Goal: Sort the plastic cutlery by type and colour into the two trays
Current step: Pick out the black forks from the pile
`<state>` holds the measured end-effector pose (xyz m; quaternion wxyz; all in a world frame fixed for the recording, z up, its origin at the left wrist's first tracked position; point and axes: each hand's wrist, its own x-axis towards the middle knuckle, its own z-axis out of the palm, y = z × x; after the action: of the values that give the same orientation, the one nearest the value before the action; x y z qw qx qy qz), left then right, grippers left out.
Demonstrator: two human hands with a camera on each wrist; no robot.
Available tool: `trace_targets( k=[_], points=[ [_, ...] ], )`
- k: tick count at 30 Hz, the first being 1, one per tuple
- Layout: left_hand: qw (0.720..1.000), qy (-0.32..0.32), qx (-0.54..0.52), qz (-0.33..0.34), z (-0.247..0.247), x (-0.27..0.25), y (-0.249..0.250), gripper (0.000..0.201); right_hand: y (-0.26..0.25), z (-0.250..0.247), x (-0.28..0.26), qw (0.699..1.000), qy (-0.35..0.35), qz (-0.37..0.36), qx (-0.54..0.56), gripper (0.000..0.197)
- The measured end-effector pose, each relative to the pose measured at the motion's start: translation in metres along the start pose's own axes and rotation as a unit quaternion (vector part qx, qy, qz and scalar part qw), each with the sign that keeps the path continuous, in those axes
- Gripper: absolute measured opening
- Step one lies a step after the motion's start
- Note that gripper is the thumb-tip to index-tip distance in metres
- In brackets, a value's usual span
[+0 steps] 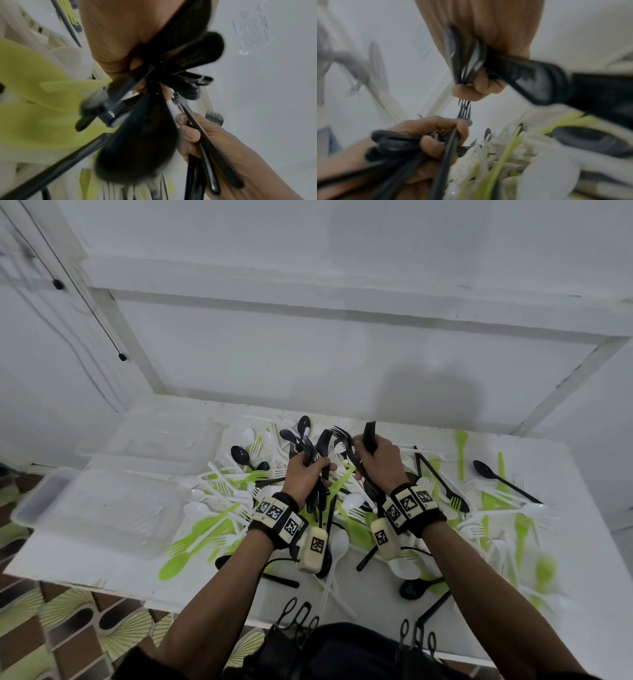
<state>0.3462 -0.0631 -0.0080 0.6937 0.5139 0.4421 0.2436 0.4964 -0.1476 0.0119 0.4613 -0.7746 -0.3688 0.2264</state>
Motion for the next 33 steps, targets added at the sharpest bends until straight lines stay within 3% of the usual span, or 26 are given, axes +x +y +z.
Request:
trace_targets(
  k=[5,10,15,19,28,31,33],
  points=[
    [0.999,0.003,0.032,0.011,0.005,-0.001,-0.005,0.016,0.012,0.023,-0.009,0.999,-0.039,0.030,0.001,0.020],
    [0.989,0.031,0.136,0.040,-0.004,0.014,-0.031,0.028,0.012,0.029,-0.021,0.997,-0.054,0.049,0.036,0.022],
    [0.979,0.058,0.180,0.070,-0.001,0.004,-0.019,0.024,0.014,0.033,-0.017,0.983,-0.080,0.131,0.098,0.040],
    [0.970,0.079,0.210,0.093,0.002,-0.003,-0.007,0.020,0.007,0.031,-0.017,0.975,-0.107,0.138,0.138,0.028],
    [0.978,0.081,0.183,0.058,0.001,-0.007,-0.003,0.009,0.000,0.028,-0.017,0.997,0.020,0.073,-0.012,0.015],
    [0.990,0.052,0.123,0.042,0.000,-0.006,-0.006,0.015,0.001,0.024,-0.014,0.994,0.089,0.058,-0.031,0.013],
    [0.989,0.037,0.135,0.052,0.003,-0.007,-0.003,0.018,-0.001,0.026,-0.013,0.994,0.093,0.023,-0.049,0.015]
  ],
)
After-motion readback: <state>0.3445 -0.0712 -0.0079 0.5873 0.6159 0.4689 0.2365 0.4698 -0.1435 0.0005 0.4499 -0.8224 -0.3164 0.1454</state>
